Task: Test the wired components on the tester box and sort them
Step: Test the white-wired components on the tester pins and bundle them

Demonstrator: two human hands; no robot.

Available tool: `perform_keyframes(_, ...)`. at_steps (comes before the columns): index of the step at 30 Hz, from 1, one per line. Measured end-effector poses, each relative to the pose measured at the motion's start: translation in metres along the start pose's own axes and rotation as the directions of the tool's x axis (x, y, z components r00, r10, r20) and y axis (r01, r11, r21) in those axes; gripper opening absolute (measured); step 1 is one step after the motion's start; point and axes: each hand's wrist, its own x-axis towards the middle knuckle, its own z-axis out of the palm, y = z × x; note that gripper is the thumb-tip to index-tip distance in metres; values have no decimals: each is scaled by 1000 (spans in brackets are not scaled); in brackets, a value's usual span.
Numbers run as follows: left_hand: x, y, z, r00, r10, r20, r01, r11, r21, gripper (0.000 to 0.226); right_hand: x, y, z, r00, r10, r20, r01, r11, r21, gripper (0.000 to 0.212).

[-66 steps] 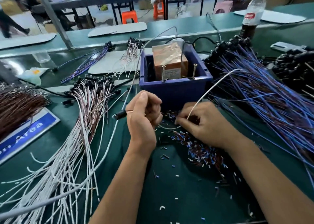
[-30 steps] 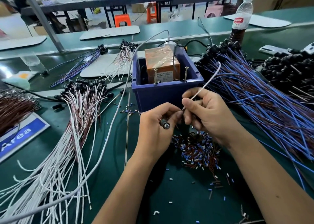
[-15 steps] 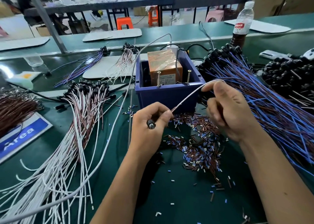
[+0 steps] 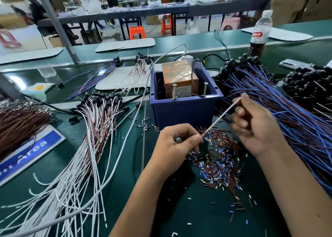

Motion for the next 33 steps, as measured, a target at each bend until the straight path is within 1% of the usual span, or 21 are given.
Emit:
perform_keyframes(2, 0, 1, 4, 1000, -8, -16, 8, 1000, 23, 14, 0, -2, -1, 1000, 17, -7, -16, 991, 129, 21)
perform_keyframes(3, 0, 1, 4, 998, -4, -56, 5, 999, 32, 14, 0, -2, -1, 1000, 17, -6, -16, 983, 184, 20)
perform_keyframes(5, 1, -1, 3, 981, 25, -190, -11, 997, 71, 15, 0, -1, -1, 1000, 0, -5, 2, 967, 257, 22)
perform_keyframes(7, 3, -4, -2, 940, 43, -338, -25, 998, 57, 14, -2, -2, -1, 999, -34, 16, 29, 973, 227, 24)
perform_keyframes(8, 3, -3, -5, 923, 42, -382, -39, 999, 15, 13, -3, -3, 0, 997, -53, 53, 44, 985, 167, 23)
perform_keyframes(9, 4, -1, -6, 920, 30, -392, -53, 997, -48, 13, -5, -3, 1, 992, -67, 111, 57, 995, 88, 22)
perform_keyframes(11, 3, 4, -5, 944, -27, -330, -54, 970, -235, 14, -12, 0, 6, 962, -36, 272, 63, 994, -89, 16)
perform_keyframes(13, 0, 9, -2, 973, -71, -217, -19, 921, -389, 16, -20, 8, 15, 910, 58, 410, 63, 959, -277, 13)
perform_keyframes(15, -3, 13, 1, 986, -90, -143, 20, 904, -427, 15, -29, 19, 25, 878, 145, 457, 94, 883, -461, 18)
perform_keyframes(17, -4, 17, 2, 988, -101, -120, 34, 883, -468, 14, -34, 28, 30, 876, 165, 452, 131, 822, -554, 26)
perform_keyframes(18, -4, 17, 2, 987, -108, -116, 35, 864, -502, 14, -35, 31, 32, 875, 162, 456, 152, 802, -577, 28)
perform_keyframes(20, -4, 16, 2, 984, -127, -122, 42, 842, -538, 13, -35, 34, 32, 871, 157, 465, 179, 780, -599, 25)
perform_keyframes(23, -4, 16, 2, 980, -164, -117, 70, 821, -567, 14, -35, 34, 33, 866, 137, 480, 208, 775, -596, 23)
perform_keyframes(24, -4, 16, 1, 976, -189, -109, 89, 801, -593, 16, -34, 36, 34, 878, 103, 467, 211, 793, -571, 23)
perform_keyframes(26, -3, 15, -1, 966, -238, -101, 125, 771, -624, 18, -31, 39, 35, 921, 21, 390, 183, 859, -478, 25)
perform_keyframes(28, -2, 13, 0, 963, -257, -80, 156, 776, -611, 19, -28, 41, 37, 949, -28, 314, 164, 896, -413, 28)
perform_keyframes(33, -2, 9, 1, 970, -242, -36, 175, 790, -587, 15, -27, 41, 33, 946, -91, 311, 243, 832, -498, 22)
